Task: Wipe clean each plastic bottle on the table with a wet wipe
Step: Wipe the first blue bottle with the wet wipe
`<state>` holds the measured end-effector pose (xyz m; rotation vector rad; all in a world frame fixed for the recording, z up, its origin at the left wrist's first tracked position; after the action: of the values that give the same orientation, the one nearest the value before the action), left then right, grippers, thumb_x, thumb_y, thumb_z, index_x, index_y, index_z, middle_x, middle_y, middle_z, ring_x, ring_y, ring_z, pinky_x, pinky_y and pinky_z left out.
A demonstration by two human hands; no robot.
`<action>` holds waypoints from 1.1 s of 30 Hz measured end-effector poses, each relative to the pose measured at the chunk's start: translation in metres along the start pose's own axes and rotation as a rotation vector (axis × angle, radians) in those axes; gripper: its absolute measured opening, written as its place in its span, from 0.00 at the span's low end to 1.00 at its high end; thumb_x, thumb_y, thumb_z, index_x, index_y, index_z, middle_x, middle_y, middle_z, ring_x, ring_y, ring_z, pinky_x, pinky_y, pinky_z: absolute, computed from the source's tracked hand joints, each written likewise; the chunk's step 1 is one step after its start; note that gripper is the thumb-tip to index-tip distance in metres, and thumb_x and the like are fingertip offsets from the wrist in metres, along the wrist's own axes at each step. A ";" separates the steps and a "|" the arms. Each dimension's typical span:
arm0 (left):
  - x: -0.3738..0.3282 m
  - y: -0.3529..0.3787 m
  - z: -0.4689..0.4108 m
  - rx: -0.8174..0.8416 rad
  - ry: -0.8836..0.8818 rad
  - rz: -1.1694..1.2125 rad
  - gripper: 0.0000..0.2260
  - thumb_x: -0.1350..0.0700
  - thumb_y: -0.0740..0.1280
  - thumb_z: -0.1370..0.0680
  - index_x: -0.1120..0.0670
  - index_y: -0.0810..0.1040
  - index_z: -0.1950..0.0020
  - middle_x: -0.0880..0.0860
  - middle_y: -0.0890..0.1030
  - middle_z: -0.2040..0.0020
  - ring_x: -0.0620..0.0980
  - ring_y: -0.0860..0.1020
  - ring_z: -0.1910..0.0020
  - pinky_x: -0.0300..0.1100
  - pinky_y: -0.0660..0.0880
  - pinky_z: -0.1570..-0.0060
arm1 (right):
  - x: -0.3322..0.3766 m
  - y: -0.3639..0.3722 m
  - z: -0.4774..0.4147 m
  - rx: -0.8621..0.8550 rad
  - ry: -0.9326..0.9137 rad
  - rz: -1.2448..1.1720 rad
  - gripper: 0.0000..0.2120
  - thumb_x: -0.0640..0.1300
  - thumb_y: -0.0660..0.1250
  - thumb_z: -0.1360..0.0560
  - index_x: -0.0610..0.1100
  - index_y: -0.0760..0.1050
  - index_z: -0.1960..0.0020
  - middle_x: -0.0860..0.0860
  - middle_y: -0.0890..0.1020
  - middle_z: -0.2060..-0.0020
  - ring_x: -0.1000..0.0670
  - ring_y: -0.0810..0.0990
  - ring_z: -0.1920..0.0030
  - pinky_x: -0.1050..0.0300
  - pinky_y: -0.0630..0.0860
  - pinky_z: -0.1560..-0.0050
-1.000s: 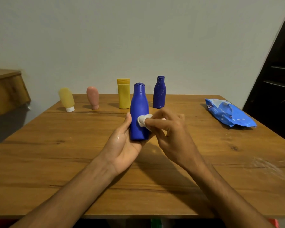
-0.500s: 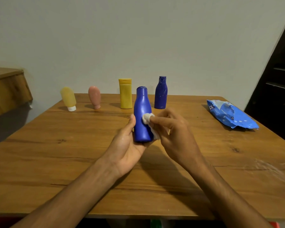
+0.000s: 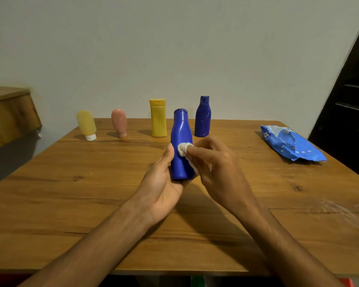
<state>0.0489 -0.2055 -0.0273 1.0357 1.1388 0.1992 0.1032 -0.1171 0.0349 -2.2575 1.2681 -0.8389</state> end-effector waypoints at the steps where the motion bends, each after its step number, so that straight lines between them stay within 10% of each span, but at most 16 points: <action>1: -0.001 -0.001 -0.001 -0.010 0.002 -0.006 0.21 0.49 0.60 0.19 0.59 0.71 0.30 0.63 0.79 0.37 0.56 0.78 0.37 0.51 0.74 0.37 | 0.003 0.002 0.001 0.029 -0.023 -0.010 0.12 0.46 0.64 0.26 0.45 0.79 0.45 0.50 0.76 0.52 0.51 0.76 0.54 0.56 0.78 0.59; 5: -0.005 -0.007 -0.004 -0.044 -0.005 -0.025 0.24 0.47 0.63 0.21 0.62 0.72 0.32 0.61 0.81 0.48 0.54 0.81 0.48 0.49 0.77 0.45 | 0.014 0.009 0.004 0.179 -0.135 -0.005 0.10 0.42 0.69 0.27 0.45 0.80 0.47 0.50 0.76 0.52 0.52 0.75 0.53 0.58 0.75 0.57; 13: 0.004 0.003 0.000 0.117 0.034 -0.141 0.20 0.50 0.60 0.20 0.54 0.73 0.30 0.58 0.80 0.36 0.53 0.78 0.38 0.49 0.74 0.42 | -0.005 -0.006 0.001 -0.127 -0.006 -0.009 0.13 0.46 0.64 0.25 0.44 0.77 0.43 0.49 0.76 0.51 0.47 0.76 0.54 0.49 0.78 0.61; 21: 0.009 0.004 0.003 0.156 0.043 -0.368 0.17 0.50 0.62 0.22 0.53 0.76 0.34 0.58 0.84 0.46 0.53 0.81 0.50 0.51 0.75 0.44 | -0.012 -0.027 -0.002 -0.306 0.043 0.040 0.14 0.44 0.62 0.25 0.42 0.76 0.41 0.45 0.76 0.50 0.47 0.76 0.53 0.50 0.79 0.59; 27: 0.008 0.000 0.001 0.107 0.066 -0.385 0.18 0.49 0.62 0.22 0.52 0.76 0.34 0.57 0.82 0.42 0.52 0.80 0.47 0.48 0.75 0.49 | -0.005 -0.011 -0.001 -0.082 -0.059 0.085 0.13 0.44 0.61 0.24 0.44 0.77 0.43 0.48 0.75 0.50 0.50 0.75 0.51 0.49 0.77 0.58; 33: 0.013 0.001 0.002 0.102 0.059 -0.473 0.21 0.48 0.64 0.25 0.52 0.75 0.33 0.54 0.82 0.41 0.51 0.81 0.44 0.47 0.76 0.45 | -0.017 -0.028 -0.005 -0.212 0.062 0.096 0.12 0.42 0.63 0.24 0.43 0.76 0.41 0.47 0.75 0.49 0.49 0.75 0.51 0.48 0.77 0.58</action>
<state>0.0568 -0.1989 -0.0349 0.8247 1.4249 -0.2073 0.1099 -0.0886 0.0511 -2.3242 1.5464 -0.7777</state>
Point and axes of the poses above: each hand's wrist, its own z-axis away from the middle knuckle, its own y-axis out of the palm, x = y × z, the point moved 6 cm from there along -z, towards the middle knuckle
